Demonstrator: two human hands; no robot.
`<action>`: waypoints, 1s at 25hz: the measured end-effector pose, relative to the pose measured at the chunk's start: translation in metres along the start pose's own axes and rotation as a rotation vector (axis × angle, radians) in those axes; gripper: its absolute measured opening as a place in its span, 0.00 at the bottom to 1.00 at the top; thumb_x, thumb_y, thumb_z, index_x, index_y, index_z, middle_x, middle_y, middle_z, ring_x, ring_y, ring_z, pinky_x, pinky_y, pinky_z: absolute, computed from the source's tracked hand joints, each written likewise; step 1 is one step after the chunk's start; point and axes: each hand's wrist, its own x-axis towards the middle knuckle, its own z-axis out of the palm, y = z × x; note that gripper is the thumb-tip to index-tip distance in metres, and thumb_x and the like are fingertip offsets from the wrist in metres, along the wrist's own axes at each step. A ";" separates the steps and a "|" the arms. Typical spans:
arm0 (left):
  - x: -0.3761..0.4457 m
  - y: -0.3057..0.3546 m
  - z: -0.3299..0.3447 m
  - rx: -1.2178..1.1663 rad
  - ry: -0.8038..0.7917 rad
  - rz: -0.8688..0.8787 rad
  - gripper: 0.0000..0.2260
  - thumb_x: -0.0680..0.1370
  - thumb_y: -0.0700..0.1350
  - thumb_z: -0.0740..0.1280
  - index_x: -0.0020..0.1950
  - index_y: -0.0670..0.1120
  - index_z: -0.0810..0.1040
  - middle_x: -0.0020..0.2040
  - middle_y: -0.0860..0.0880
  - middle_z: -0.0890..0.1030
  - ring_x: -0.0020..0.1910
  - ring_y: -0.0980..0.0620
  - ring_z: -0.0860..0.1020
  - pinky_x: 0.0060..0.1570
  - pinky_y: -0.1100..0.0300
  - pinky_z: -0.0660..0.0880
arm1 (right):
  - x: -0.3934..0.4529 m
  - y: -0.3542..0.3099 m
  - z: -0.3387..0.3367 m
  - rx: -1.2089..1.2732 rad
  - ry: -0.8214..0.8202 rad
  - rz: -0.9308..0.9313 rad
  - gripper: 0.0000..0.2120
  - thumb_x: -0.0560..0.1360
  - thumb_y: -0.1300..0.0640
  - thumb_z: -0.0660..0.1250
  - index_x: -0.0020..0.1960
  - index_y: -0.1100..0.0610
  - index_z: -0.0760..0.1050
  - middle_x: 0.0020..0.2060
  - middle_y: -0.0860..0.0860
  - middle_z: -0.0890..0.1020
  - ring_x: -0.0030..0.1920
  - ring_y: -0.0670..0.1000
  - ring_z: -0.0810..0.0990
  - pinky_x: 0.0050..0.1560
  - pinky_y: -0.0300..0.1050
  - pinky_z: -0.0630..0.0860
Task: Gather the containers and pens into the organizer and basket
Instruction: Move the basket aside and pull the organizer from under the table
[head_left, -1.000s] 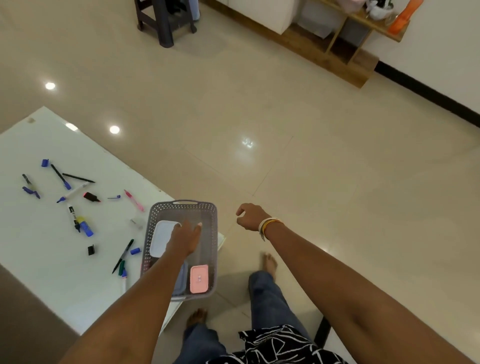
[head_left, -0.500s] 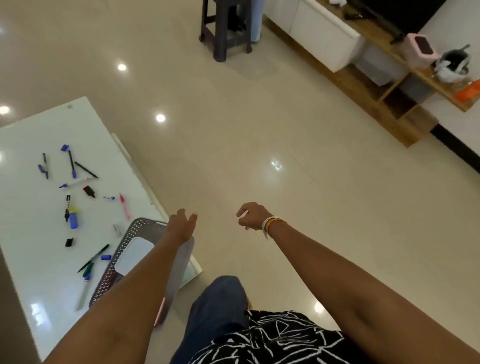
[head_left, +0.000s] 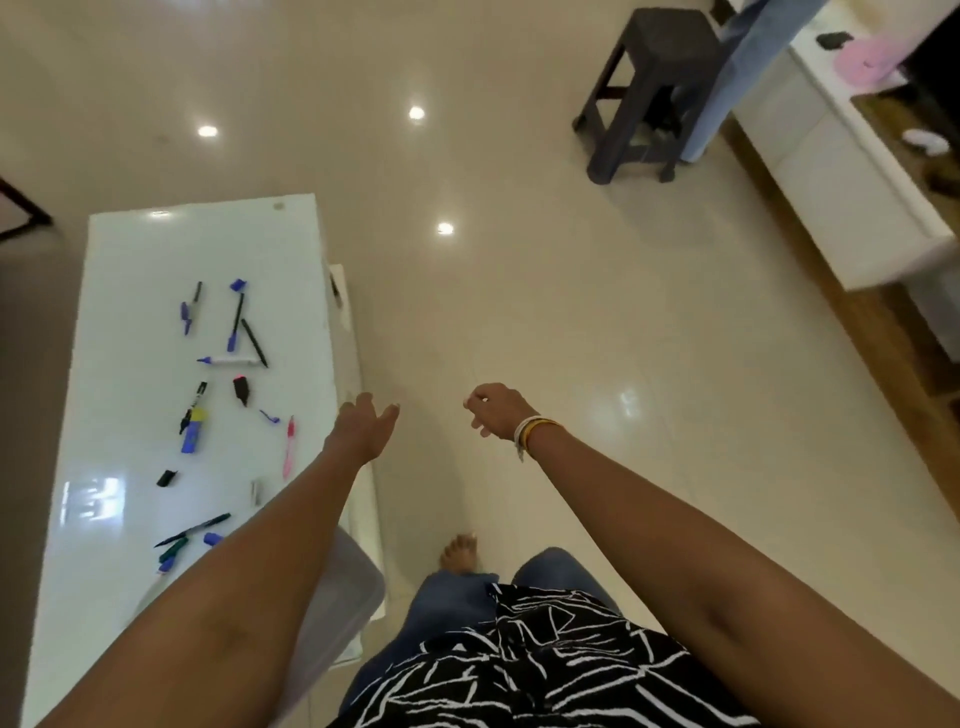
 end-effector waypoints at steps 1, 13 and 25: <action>0.010 0.007 -0.009 -0.027 0.027 -0.022 0.29 0.80 0.58 0.57 0.76 0.42 0.59 0.72 0.36 0.64 0.71 0.38 0.64 0.70 0.44 0.63 | 0.015 -0.013 -0.010 -0.024 -0.014 -0.019 0.16 0.78 0.53 0.58 0.55 0.64 0.77 0.49 0.60 0.84 0.38 0.53 0.79 0.29 0.39 0.69; 0.033 0.037 -0.033 -0.520 0.363 -0.565 0.30 0.80 0.58 0.57 0.76 0.41 0.57 0.75 0.37 0.61 0.73 0.40 0.62 0.71 0.45 0.61 | 0.168 -0.146 -0.057 -0.568 -0.475 -0.355 0.10 0.77 0.57 0.59 0.48 0.60 0.77 0.43 0.57 0.84 0.37 0.53 0.80 0.25 0.34 0.67; 0.014 0.043 0.018 -0.787 0.557 -0.886 0.30 0.80 0.59 0.57 0.75 0.41 0.59 0.74 0.38 0.63 0.72 0.39 0.64 0.70 0.43 0.63 | 0.182 -0.198 0.001 -1.063 -0.707 -0.811 0.15 0.78 0.56 0.57 0.58 0.60 0.77 0.58 0.59 0.80 0.57 0.60 0.79 0.60 0.50 0.76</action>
